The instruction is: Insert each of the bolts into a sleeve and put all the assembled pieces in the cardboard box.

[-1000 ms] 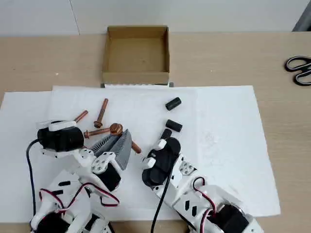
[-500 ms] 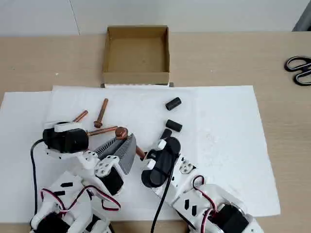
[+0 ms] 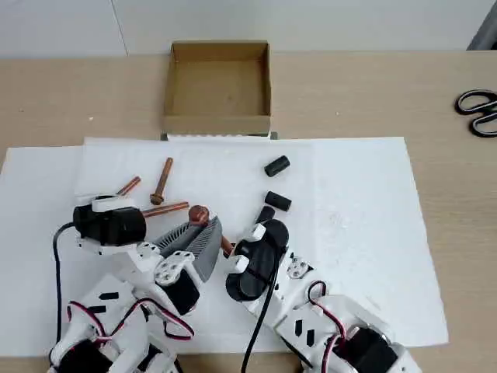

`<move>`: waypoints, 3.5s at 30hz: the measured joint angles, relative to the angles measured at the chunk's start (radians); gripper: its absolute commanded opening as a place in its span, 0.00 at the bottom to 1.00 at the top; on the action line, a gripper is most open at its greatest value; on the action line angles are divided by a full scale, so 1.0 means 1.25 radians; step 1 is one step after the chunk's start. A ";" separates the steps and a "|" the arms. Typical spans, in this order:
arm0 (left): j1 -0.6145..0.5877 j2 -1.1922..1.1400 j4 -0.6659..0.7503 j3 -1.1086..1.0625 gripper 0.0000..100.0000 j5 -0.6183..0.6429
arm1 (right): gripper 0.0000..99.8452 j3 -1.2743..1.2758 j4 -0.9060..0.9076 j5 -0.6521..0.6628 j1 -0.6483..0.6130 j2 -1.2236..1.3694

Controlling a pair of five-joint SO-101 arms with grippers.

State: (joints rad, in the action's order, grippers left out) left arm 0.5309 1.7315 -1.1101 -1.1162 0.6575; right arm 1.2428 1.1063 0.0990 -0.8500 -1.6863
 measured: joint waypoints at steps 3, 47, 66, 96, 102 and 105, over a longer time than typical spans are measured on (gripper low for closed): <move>0.004 0.000 0.000 0.001 0.01 -0.002 | 0.00 0.000 -0.011 0.000 0.000 0.000; 0.012 0.006 0.000 -0.005 0.19 -0.037 | 0.00 0.001 -0.200 0.155 0.001 0.001; -0.109 0.010 0.026 -0.027 0.19 -0.147 | 0.00 0.018 -0.200 0.157 0.001 0.001; -0.333 0.001 -0.038 -0.145 0.01 -0.241 | 0.00 0.034 -0.200 0.108 0.176 0.000; -0.333 0.001 0.000 -0.270 0.01 -0.324 | 0.00 0.064 -0.200 0.020 0.302 0.001; -0.333 0.001 0.025 -0.315 0.01 -0.369 | 0.00 0.072 -0.168 -0.032 0.355 0.000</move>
State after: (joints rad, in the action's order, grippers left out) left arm 0.1151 1.7331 -1.0794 -1.5106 0.1956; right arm 1.3334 0.8961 0.0591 -0.4066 -1.6863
